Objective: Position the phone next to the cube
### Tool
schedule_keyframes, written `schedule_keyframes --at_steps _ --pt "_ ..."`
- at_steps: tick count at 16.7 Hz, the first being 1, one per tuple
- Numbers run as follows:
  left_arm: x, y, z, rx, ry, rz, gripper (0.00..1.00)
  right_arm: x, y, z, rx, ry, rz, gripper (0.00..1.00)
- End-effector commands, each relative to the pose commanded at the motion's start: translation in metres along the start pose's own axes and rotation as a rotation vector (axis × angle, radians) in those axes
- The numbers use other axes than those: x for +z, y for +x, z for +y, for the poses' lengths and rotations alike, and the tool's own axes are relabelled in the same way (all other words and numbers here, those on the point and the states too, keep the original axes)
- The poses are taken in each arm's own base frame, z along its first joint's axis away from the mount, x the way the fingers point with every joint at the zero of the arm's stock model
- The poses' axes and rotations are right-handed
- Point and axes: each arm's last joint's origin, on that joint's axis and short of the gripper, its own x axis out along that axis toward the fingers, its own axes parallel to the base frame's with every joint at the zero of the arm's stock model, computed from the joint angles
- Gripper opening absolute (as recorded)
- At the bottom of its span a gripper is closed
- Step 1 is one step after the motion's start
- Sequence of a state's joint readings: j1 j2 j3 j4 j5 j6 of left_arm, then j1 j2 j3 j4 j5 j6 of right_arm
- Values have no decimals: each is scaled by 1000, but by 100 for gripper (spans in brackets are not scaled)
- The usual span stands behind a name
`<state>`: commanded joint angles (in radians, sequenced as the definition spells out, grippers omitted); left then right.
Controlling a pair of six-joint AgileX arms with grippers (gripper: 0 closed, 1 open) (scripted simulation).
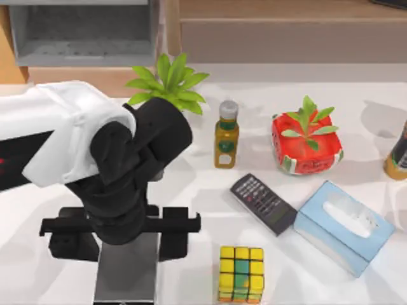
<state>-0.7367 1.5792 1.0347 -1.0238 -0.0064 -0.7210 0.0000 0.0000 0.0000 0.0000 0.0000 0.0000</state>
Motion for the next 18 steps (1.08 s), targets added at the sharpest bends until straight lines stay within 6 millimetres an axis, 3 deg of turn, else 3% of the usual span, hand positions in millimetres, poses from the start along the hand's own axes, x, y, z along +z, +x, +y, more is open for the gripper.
schedule_keyframes --at_steps 18 --pt "-4 31 -3 -62 -1 52 0 0 0 0 0 0 0 100"
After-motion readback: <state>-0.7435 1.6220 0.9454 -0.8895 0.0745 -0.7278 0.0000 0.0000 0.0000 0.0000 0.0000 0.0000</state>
